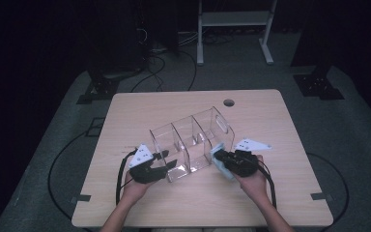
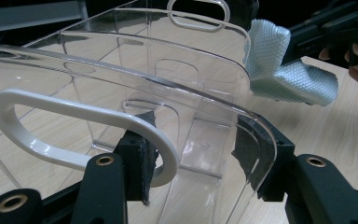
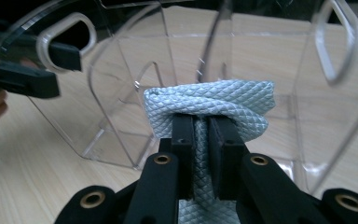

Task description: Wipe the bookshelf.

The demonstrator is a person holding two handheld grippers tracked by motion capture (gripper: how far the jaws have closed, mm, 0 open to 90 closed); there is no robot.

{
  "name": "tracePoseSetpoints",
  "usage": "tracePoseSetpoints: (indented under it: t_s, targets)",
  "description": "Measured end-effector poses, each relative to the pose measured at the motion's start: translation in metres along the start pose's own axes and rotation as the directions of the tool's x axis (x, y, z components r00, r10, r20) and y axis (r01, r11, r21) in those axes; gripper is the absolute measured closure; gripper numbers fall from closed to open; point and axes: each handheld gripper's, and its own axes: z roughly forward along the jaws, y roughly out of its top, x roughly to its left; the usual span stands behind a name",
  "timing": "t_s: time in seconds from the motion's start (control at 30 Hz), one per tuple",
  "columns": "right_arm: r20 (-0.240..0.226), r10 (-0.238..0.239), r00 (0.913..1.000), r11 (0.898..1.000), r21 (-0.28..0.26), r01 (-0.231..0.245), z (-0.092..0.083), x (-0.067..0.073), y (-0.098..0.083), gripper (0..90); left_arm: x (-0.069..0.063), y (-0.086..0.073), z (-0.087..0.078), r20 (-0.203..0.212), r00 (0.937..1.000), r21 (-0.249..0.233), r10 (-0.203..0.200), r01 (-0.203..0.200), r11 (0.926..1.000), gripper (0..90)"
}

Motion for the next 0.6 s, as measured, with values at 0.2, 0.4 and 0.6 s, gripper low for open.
tracePoseSetpoints:
  t_s: [0.2, 0.4, 0.6]
  targets:
    - [0.017, -0.013, 0.9998, 0.997, 0.078, 0.012, 0.02, 0.002, -0.013, 81.1, 0.0, 0.0, 0.0, 0.001, 1.0, 0.001, 0.002, -0.002, 1.0, 48.2]
    - [0.022, -0.004, 0.9997, 0.984, 0.176, 0.0, 0.041, 0.001, -0.037, 81.1, 0.0, 0.0, 0.0, 0.001, 1.0, 0.002, 0.003, -0.003, 1.0, 48.2]
    - [0.034, -0.041, 0.9986, 0.995, 0.091, 0.038, 0.025, 0.006, -0.016, 81.1, 0.0, 0.0, 0.0, 0.001, 1.0, 0.0, 0.002, -0.002, 1.0, 48.2]
